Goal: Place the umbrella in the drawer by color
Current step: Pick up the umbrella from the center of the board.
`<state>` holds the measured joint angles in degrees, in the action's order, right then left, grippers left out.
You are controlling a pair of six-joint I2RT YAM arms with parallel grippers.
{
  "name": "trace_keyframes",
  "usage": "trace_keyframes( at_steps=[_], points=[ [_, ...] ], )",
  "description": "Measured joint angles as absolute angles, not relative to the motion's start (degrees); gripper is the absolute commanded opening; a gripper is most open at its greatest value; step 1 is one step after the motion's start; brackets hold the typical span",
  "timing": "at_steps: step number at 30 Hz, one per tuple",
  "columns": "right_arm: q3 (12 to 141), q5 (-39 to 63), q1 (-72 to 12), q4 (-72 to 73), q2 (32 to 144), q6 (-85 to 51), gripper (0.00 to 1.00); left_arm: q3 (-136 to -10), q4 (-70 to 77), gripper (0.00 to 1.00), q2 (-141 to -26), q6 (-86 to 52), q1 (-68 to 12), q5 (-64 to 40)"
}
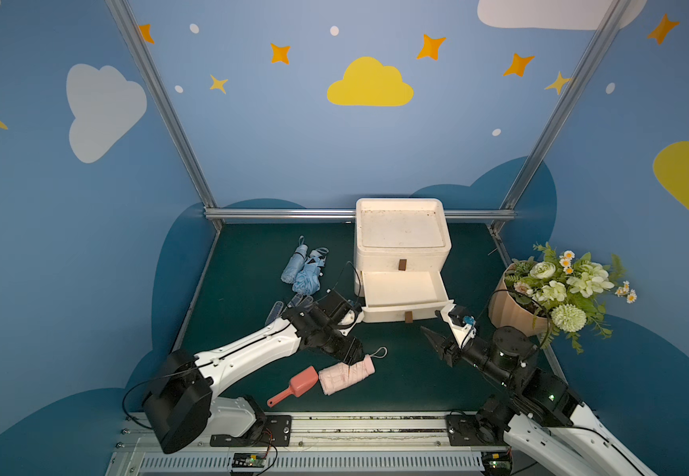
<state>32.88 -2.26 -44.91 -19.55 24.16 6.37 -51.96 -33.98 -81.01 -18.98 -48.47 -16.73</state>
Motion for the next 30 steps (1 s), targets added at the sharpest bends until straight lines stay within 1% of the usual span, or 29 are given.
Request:
trace_keyframes(
  at_steps=[4,8,14,18,22,26,30],
  points=[
    [32.9,-2.5,-44.9,-19.7,23.2,6.5,0.6,-54.0,-35.0,0.63,-88.1,-17.3,-54.1,-15.5],
    [32.9,-2.7,-44.9,-19.7,22.4,6.7,0.6,-56.6,-36.8,0.62,-91.9,-16.7,-55.6,-11.7],
    [32.9,-2.7,-44.9,-20.3,22.4,7.4,0.61,-58.3,-39.4,0.63,-91.5,-16.7,-56.7,-3.5],
    [32.9,-2.7,-44.9,-20.2,22.4,7.7,0.61,-58.3,-41.8,0.64,-87.6,-16.5,-58.3,1.8],
    [32.8,-2.7,-44.9,-20.0,22.4,7.8,0.61,-58.3,-42.0,0.66,-86.0,-15.4,-59.2,2.3],
    [32.8,-2.6,-44.9,-20.0,22.4,7.8,0.61,-58.3,-41.8,0.66,-90.6,-14.3,-60.0,1.3],
    [32.8,-2.5,-44.9,-20.0,22.2,7.9,0.61,-60.2,-42.7,0.66,-95.4,-13.8,-60.1,3.7]
  ],
)
